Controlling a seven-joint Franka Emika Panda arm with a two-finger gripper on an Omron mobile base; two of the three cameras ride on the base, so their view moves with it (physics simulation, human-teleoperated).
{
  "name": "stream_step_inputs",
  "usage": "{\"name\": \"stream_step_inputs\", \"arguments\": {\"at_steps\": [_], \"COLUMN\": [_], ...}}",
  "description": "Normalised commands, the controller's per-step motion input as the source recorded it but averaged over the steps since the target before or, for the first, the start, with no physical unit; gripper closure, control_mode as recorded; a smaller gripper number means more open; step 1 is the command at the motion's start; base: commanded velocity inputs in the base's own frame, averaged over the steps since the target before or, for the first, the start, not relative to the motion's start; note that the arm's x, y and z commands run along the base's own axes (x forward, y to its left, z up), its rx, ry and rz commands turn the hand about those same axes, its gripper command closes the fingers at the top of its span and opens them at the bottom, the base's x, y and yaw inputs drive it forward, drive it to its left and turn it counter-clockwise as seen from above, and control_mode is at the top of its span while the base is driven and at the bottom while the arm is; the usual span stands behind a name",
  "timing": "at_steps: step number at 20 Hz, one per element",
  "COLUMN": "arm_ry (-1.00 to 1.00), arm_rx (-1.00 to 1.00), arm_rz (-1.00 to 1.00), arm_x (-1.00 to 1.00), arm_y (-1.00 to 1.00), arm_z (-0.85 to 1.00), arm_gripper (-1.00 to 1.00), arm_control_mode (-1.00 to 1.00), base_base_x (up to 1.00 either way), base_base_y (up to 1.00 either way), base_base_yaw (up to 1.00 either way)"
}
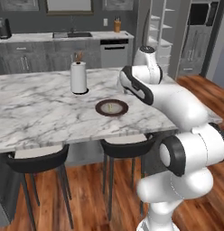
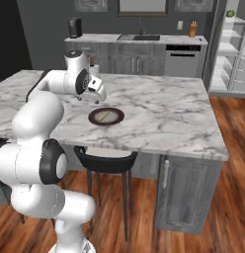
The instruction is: Retrieve the butter from the fridge and place it on a plate on the dining table. Then retrieve the butter knife by the fridge and place it near the plate.
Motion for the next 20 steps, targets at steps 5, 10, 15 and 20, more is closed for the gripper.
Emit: {"name": "stream_step_inputs", "arguments": {"at_steps": [5, 10, 15, 20], "arm_ry": [0.00, 0.00, 0.00, 0.00], "arm_rx": [0.00, 0.00, 0.00, 0.00], "arm_rz": [0.00, 0.00, 0.00, 0.00], "arm_x": [0.00, 0.00, 0.00, 0.00], "arm_y": [0.00, 0.00, 0.00, 0.00], "arm_z": [0.00, 0.00, 0.00, 0.00], "arm_gripper": [-1.00, -1.00, -1.00, -1.00], "arm_control_mode": [1.00, 1.00, 1.00, 1.00], "base_base_x": [-0.95, -0.67, -0.42, -0.17], "base_base_y": [0.95, 1.00, 1.00, 1.00], "base_base_yaw": [0.00, 0.00, 0.03, 0.03]}}
